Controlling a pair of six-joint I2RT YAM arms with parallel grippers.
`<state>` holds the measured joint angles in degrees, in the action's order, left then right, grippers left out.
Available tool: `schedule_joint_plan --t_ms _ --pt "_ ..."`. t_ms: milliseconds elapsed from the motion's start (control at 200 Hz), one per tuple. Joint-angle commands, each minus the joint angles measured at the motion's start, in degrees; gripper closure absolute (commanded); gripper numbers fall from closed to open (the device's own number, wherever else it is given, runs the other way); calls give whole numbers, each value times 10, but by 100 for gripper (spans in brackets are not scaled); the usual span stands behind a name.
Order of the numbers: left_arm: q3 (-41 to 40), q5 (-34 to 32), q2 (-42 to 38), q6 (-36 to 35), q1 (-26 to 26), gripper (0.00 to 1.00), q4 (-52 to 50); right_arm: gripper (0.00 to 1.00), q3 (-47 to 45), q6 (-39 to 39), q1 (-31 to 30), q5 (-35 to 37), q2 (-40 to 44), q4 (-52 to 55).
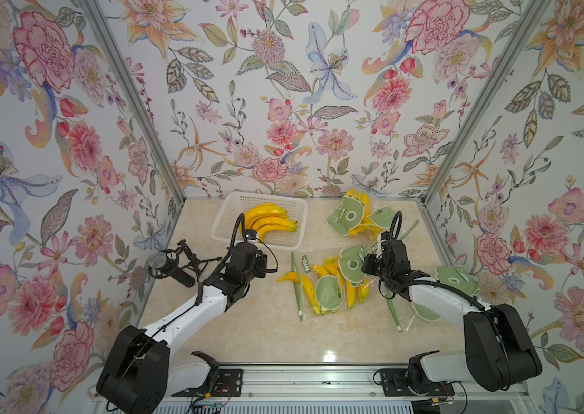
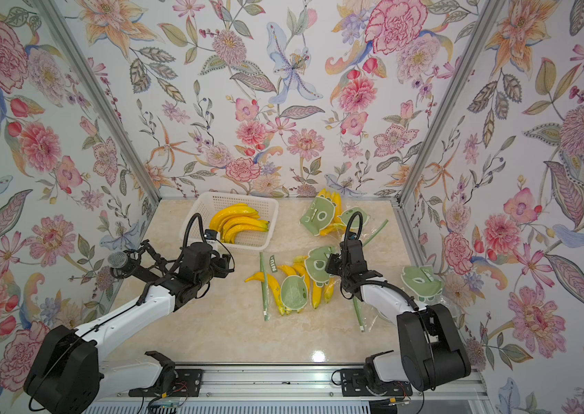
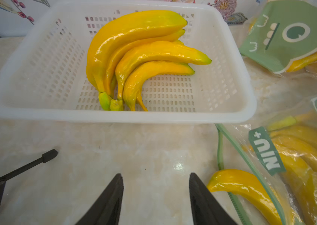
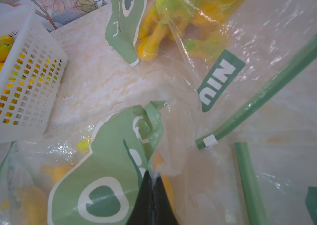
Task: Open the zip-top bag and take out the banana
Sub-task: Pick up the banana from the zipper food storage bag.
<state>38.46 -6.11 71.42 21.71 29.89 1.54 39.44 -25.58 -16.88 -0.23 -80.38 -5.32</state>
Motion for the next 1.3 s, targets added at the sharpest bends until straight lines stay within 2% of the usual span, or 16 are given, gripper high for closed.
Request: schedule_joint_plan --t_ms 0,265,410,681,801,941,1086,1296 --pt "-25 17 11 -38 35 40 47 100 28 25 3 -27 -23 2" --pt "-43 56 96 -54 38 31 115 100 54 49 5 -34 -48 7" --pt "-38 88 131 -68 47 31 121 100 63 59 6 -32 -51 9" --pt "-24 102 178 -70 54 33 88 100 73 60 5 -33 -67 10" --pt "-13 108 220 -75 54 39 74 100 76 60 6 -32 -69 11" --pt "8 106 241 -84 62 54 53 100 76 58 6 -30 -72 10" --pt "16 80 247 -85 85 72 45 100 72 54 5 -28 -69 12" --pt "6 39 223 -72 106 85 40 100 62 56 7 -18 -58 12"
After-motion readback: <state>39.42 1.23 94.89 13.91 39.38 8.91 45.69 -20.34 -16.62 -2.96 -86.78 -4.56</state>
